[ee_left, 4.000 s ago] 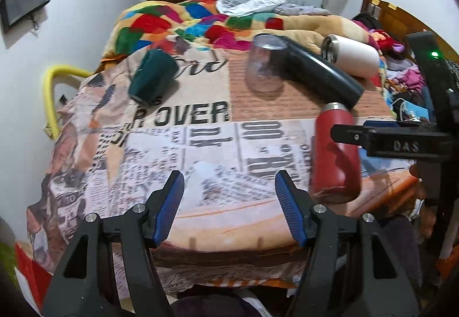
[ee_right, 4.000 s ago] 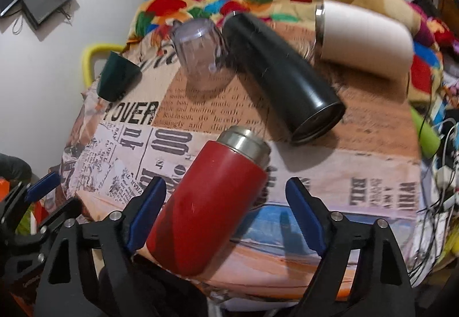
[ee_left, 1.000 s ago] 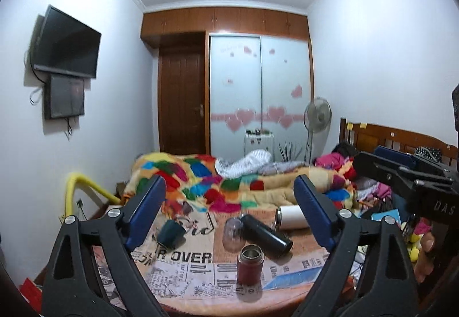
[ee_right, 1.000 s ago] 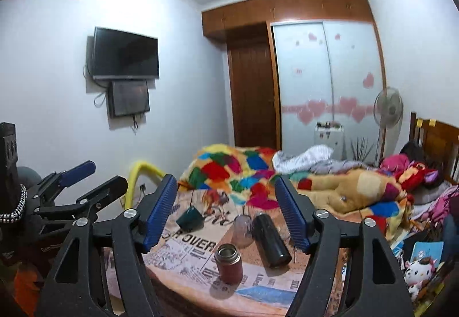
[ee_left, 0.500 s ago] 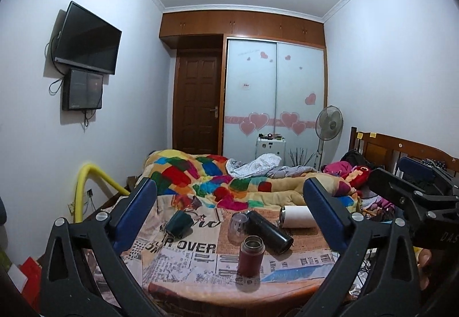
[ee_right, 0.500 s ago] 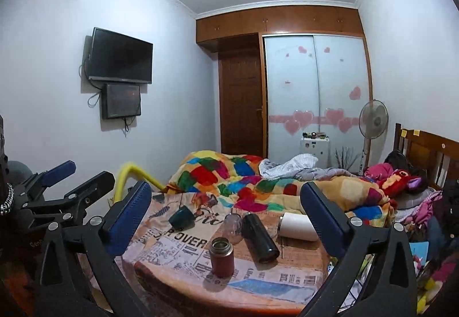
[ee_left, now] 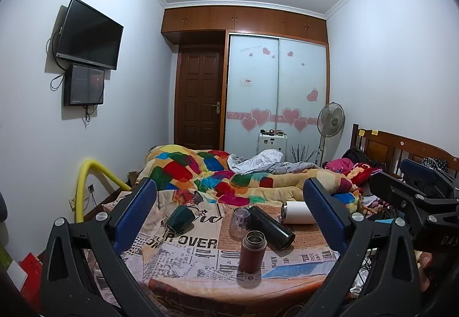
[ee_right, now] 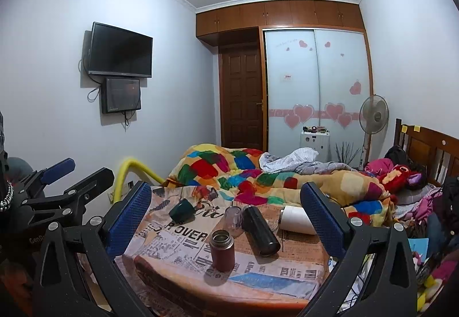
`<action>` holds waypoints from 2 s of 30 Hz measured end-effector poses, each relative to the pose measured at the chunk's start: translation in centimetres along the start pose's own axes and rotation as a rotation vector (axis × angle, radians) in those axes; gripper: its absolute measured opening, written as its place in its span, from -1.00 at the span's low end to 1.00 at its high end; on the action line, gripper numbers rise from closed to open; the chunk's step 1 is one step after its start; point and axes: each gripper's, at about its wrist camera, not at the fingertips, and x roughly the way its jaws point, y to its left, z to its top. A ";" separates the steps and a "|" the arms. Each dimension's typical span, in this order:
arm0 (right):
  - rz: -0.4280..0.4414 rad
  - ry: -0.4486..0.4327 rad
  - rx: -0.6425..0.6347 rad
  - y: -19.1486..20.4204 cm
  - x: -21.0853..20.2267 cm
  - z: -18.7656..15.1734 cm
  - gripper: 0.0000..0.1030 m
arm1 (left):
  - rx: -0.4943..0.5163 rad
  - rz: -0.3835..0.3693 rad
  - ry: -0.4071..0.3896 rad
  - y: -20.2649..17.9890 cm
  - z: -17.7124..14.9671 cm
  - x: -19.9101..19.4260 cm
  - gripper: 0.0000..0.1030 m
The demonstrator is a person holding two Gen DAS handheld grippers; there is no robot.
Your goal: Flip cup upright
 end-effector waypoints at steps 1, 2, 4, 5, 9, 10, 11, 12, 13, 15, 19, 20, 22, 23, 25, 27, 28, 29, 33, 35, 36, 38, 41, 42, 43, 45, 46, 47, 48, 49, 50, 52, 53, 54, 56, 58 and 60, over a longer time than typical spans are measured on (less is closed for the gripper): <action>-0.001 0.000 0.000 0.1 -0.1 -0.1 1.00 | 0.000 -0.001 0.000 0.0 0.0 0.0 0.99; -0.002 0.001 0.000 0.0 0.0 -0.2 1.00 | 0.000 0.000 0.001 0.0 0.0 0.0 0.99; -0.002 0.004 0.003 0.0 0.1 -0.1 1.00 | 0.001 0.000 0.003 0.0 -0.2 0.0 0.99; -0.002 0.005 0.004 -0.1 0.1 -0.1 1.00 | 0.002 -0.001 0.004 0.0 -0.2 0.0 0.99; -0.003 0.006 0.006 -0.2 0.1 0.0 1.00 | 0.002 0.000 0.006 -0.2 -0.5 0.4 0.99; -0.003 0.006 0.005 -0.2 0.1 0.0 1.00 | 0.003 0.001 0.007 -0.2 -0.5 0.4 0.99; -0.003 0.006 0.005 -0.2 0.2 0.0 1.00 | 0.004 0.001 0.006 -0.2 -0.5 0.4 0.99; -0.002 0.006 0.005 -0.2 0.1 0.0 1.00 | 0.004 0.001 0.006 -0.2 -0.5 0.4 0.99; -0.002 0.007 0.006 -0.2 0.1 0.0 1.00 | 0.003 0.002 0.006 -0.2 -0.5 0.4 0.99; -0.002 0.007 0.006 -0.2 0.1 0.0 1.00 | 0.002 0.001 0.007 -0.2 -0.5 0.5 0.99; -0.003 0.006 0.007 -0.2 0.1 0.0 1.00 | 0.004 -0.001 0.007 -0.3 -0.6 0.6 1.00; -0.003 0.006 0.007 -0.2 0.1 0.0 1.00 | 0.005 -0.001 0.008 -0.3 -0.6 0.6 1.00; -0.003 0.008 0.007 -0.2 0.2 0.0 1.00 | 0.008 -0.002 0.010 -0.3 -0.7 0.7 1.00; -0.003 0.009 0.007 -0.3 0.2 -0.1 1.00 | 0.008 -0.004 0.012 -0.3 -0.7 0.7 1.00; -0.003 0.011 0.008 -0.3 0.1 -0.1 1.00 | 0.003 -0.009 0.017 -0.2 -0.7 0.9 1.00; -0.004 0.011 0.009 -0.3 0.1 0.0 1.00 | -0.002 -0.011 0.023 -0.2 -0.6 1.0 1.00; -0.004 0.010 0.008 -0.3 0.1 0.0 1.00 | -0.004 -0.011 0.025 -0.2 -0.6 1.1 1.00; -0.005 0.010 0.008 -0.3 0.1 0.0 1.00 | -0.006 -0.011 0.027 -0.1 -0.7 1.1 1.00; -0.006 0.010 0.009 -0.5 0.1 -0.1 1.00 | -0.009 -0.011 0.031 -0.1 -0.6 1.3 1.00; -0.005 0.010 0.009 -0.5 0.1 -0.1 1.00 | -0.009 -0.011 0.033 -0.1 -0.5 1.3 1.00; -0.005 0.010 0.008 -0.5 0.0 0.0 1.00 | -0.009 -0.010 0.034 -0.1 -0.6 1.3 1.00; -0.006 0.009 0.008 -0.5 0.1 0.0 1.00 | -0.008 -0.011 0.033 -0.2 -0.5 1.3 1.00; -0.006 0.008 0.010 -0.5 0.1 0.0 1.00 | -0.003 -0.015 0.030 -0.3 -0.4 1.3 1.00; -0.007 0.008 0.010 -0.5 0.1 -0.1 1.00 | 0.001 -0.018 0.027 -0.4 -0.5 1.3 1.00; -0.007 0.008 0.010 -0.6 0.1 0.0 1.00 | 0.004 -0.020 0.025 -0.4 -0.4 1.2 1.00; -0.008 0.005 0.011 -0.6 0.0 0.0 1.00 | 0.011 -0.020 0.020 -0.5 -0.4 1.2 1.00; -0.008 0.005 0.011 -0.6 0.0 0.0 1.00 | 0.014 -0.021 0.020 -0.6 -0.4 1.1 1.00; -0.010 0.003 0.012 -0.6 0.0 0.0 1.00 | 0.015 -0.025 0.021 -0.6 -0.4 1.1 1.00; -0.012 0.002 0.013 -0.6 0.0 0.1 1.00 | 0.016 -0.027 0.022 -0.7 -0.4 1.1 1.00; -0.012 0.001 0.014 -0.7 -0.1 0.1 1.00 | 0.015 -0.028 0.023 -0.7 -0.4 1.1 1.00; -0.013 0.001 0.016 -0.7 0.0 0.2 1.00 | 0.015 -0.029 0.023 -0.6 -0.4 1.1 1.00; -0.015 -0.001 0.019 -0.8 -0.1 0.3 1.00 | 0.014 -0.030 0.024 -0.6 -0.4 1.1 1.00; -0.016 -0.002 0.020 -0.8 -0.1 0.3 1.00 | 0.014 -0.032 0.025 -0.7 -0.3 1.1 1.00; -0.016 -0.003 0.021 -0.8 -0.1 0.3 1.00 | 0.013 -0.033 0.026 -0.7 -0.3 1.1 1.00; -0.017 -0.004 0.020 -0.7 -0.1 0.4 1.00 | 0.012 -0.034 0.028 -0.7 -0.4 1.1 1.00; -0.018 -0.004 0.020 -0.8 -0.1 0.4 1.00 | 0.010 -0.031 0.029 -0.6 -0.4 1.0 1.00; -0.017 -0.004 0.020 -0.7 -0.1 0.4 1.00 | 0.008 -0.031 0.031 -0.6 -0.4 1.0 1.00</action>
